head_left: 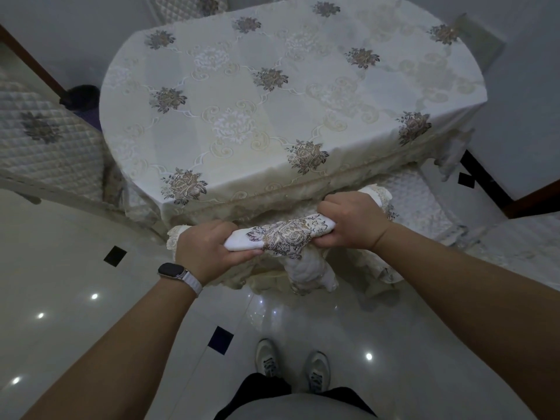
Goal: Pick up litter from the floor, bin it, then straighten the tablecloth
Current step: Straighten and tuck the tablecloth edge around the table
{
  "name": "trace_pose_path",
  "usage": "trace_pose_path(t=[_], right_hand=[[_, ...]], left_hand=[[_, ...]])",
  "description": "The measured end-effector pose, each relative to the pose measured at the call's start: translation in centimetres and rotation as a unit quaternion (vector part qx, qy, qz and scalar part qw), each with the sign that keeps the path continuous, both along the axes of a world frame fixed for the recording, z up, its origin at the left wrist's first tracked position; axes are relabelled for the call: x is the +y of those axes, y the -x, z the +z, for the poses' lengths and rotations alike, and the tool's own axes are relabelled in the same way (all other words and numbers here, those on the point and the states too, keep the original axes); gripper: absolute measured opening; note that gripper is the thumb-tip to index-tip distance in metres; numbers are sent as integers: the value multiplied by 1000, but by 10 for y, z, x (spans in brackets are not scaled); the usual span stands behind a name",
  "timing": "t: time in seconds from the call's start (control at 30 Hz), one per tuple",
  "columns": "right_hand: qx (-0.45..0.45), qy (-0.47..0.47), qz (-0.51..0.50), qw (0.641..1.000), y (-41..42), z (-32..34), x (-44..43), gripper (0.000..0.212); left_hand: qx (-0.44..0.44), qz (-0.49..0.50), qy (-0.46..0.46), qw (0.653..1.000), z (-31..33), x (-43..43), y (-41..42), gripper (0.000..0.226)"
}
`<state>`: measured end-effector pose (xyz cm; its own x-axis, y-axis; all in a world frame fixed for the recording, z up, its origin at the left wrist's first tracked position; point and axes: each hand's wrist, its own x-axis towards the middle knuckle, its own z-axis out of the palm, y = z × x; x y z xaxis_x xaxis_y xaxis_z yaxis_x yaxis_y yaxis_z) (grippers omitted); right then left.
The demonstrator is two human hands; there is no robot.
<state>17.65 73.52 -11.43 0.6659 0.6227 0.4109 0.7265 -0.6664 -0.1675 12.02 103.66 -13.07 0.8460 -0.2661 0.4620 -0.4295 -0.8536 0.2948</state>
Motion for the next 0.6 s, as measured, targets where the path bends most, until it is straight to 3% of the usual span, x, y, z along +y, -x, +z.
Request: trace_pose_path(t=[0.6], right_hand=[[17, 9, 18, 1000, -32, -4, -3, 46]], left_hand=[[15, 17, -5, 1000, -7, -2, -25, 68]])
